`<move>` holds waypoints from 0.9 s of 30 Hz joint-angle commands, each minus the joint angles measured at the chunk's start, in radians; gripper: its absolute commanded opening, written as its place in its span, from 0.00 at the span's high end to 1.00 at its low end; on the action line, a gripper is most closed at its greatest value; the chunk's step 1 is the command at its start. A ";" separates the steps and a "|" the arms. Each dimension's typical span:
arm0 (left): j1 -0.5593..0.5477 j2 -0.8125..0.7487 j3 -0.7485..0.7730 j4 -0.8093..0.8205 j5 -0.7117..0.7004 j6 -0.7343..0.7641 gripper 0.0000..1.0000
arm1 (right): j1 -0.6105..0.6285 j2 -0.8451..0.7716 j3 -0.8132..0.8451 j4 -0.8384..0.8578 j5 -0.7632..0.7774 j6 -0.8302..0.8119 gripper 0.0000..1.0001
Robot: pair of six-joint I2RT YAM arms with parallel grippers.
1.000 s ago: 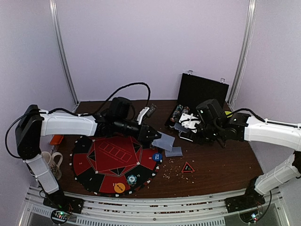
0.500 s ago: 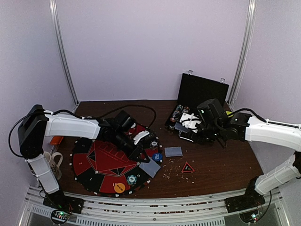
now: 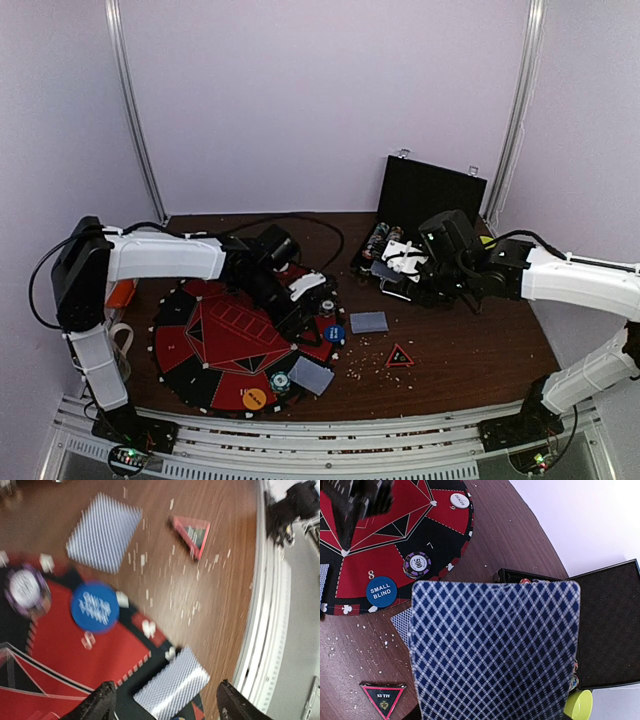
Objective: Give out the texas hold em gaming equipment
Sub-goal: Distribute the poker card in the big blind area, then move the poker card to the big blind area.
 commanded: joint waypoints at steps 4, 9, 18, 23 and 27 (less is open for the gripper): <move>-0.002 0.116 0.267 0.105 -0.060 0.096 0.28 | -0.008 -0.030 0.002 -0.006 0.037 0.016 0.50; -0.002 0.268 0.394 0.168 -0.074 0.118 0.47 | -0.031 -0.056 -0.006 -0.050 0.065 0.043 0.50; -0.003 0.483 0.584 0.159 -0.138 0.114 0.46 | -0.061 -0.140 -0.079 -0.053 0.057 0.081 0.50; -0.023 0.552 0.662 0.109 -0.203 0.139 0.44 | -0.062 -0.142 -0.084 -0.053 0.042 0.083 0.50; -0.047 0.597 0.709 0.036 -0.193 0.182 0.46 | -0.062 -0.141 -0.082 -0.052 0.039 0.082 0.50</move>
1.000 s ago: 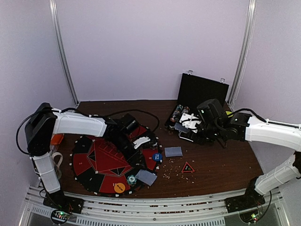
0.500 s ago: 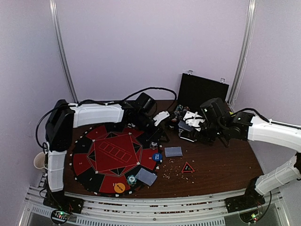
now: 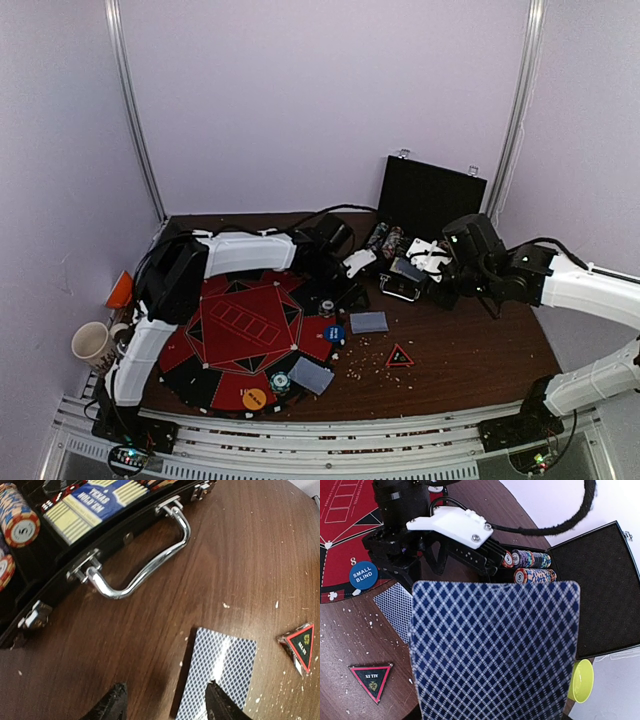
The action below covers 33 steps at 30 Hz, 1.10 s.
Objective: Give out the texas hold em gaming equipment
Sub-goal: Move the poker card to the big blind area.
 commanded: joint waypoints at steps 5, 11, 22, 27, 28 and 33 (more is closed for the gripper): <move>-0.056 0.055 0.017 -0.094 -0.030 0.097 0.49 | -0.004 -0.019 -0.005 -0.001 0.001 0.018 0.50; -0.057 0.080 0.018 -0.097 -0.103 0.100 0.51 | -0.004 -0.021 -0.003 0.000 -0.001 0.017 0.50; -0.066 0.058 -0.029 -0.130 -0.021 0.126 1.00 | -0.005 -0.017 0.007 -0.001 0.007 0.007 0.50; -0.066 -0.022 -0.104 -0.051 0.043 0.090 1.00 | -0.005 -0.025 0.009 -0.007 0.014 0.005 0.50; -0.066 -0.056 -0.126 -0.022 0.075 0.080 1.00 | -0.005 -0.027 0.008 -0.007 0.016 0.005 0.50; -0.066 -0.187 -0.281 0.076 0.174 0.094 1.00 | -0.006 -0.031 0.009 -0.009 0.021 0.000 0.50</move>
